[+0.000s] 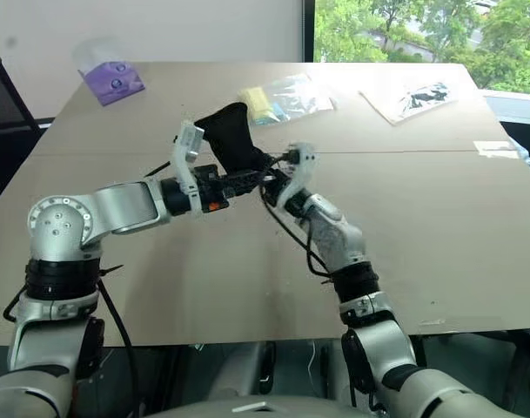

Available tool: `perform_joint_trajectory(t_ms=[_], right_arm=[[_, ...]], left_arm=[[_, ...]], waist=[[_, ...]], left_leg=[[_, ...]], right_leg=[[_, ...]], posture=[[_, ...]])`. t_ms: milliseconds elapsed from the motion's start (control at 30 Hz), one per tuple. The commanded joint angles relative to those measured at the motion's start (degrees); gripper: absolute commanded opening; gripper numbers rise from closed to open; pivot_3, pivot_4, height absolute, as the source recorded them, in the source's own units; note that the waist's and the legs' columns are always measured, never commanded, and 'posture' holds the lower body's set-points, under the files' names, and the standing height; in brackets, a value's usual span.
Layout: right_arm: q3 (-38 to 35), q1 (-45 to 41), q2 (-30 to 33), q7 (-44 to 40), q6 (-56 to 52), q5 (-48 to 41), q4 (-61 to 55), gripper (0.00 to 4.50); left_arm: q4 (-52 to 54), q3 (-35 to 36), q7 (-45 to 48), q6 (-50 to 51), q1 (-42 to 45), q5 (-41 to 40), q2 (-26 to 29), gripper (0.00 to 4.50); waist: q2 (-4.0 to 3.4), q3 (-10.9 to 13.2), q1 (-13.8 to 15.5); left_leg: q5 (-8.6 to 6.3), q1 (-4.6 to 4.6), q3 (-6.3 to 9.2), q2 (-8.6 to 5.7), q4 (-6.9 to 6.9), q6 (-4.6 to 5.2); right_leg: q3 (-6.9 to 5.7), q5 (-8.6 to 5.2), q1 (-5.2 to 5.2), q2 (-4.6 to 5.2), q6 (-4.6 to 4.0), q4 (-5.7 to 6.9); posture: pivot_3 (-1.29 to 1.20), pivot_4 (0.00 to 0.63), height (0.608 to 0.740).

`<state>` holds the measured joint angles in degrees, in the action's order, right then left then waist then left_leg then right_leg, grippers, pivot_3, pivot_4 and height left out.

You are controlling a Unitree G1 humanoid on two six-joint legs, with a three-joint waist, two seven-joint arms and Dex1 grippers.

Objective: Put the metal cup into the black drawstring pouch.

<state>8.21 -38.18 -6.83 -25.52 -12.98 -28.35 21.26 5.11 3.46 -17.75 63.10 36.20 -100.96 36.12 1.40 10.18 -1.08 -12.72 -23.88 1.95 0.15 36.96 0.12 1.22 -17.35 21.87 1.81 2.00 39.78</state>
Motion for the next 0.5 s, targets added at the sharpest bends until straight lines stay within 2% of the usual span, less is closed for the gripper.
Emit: perform_joint_trajectory(t_ms=[33,100,267,500], right_arm=[[7.4,0.8,1.2,-0.4,11.1,13.5,2.3,0.05],[7.8,0.5,1.4,1.0,15.6,17.9,4.8,0.05],[6.2,0.5,0.0,1.2,20.7,20.7,7.3,0.05],[12.7,1.5,4.4,-1.1,28.0,32.0,8.7,0.05]], left_arm=[[-4.7,5.4,-4.0,-7.3,4.4,3.9,-1.8,0.0],[-5.8,5.8,-5.9,-7.2,5.0,3.0,-3.5,0.0],[-8.2,7.3,-9.7,-7.7,5.3,2.4,-5.5,0.0],[-14.7,8.9,-13.7,-8.8,8.2,1.9,-6.5,0.0]], waist=[[0.01,0.0,0.1],[0.02,0.0,0.2],[0.02,0.0,-0.1],[0.03,0.0,0.1]], left_leg=[[0.01,-0.01,0.0,-0.01,0.0,-0.01],[0.01,-0.02,0.01,-0.01,0.01,-0.02],[0.02,-0.02,0.03,0.04,0.0,-0.03],[0.02,-0.02,0.03,0.02,0.04,-0.04]], right_leg=[[0.01,0.0,0.0,0.03,0.0,0.0],[0.03,0.01,-0.01,0.13,0.01,-0.01],[0.08,0.01,-0.01,0.23,0.0,-0.01],[0.11,0.01,-0.03,0.23,0.0,-0.02]], posture=[[0.0,0.15,0.74],[0.0,0.15,0.74],[0.0,0.15,0.74],[0.0,0.15,0.74]])
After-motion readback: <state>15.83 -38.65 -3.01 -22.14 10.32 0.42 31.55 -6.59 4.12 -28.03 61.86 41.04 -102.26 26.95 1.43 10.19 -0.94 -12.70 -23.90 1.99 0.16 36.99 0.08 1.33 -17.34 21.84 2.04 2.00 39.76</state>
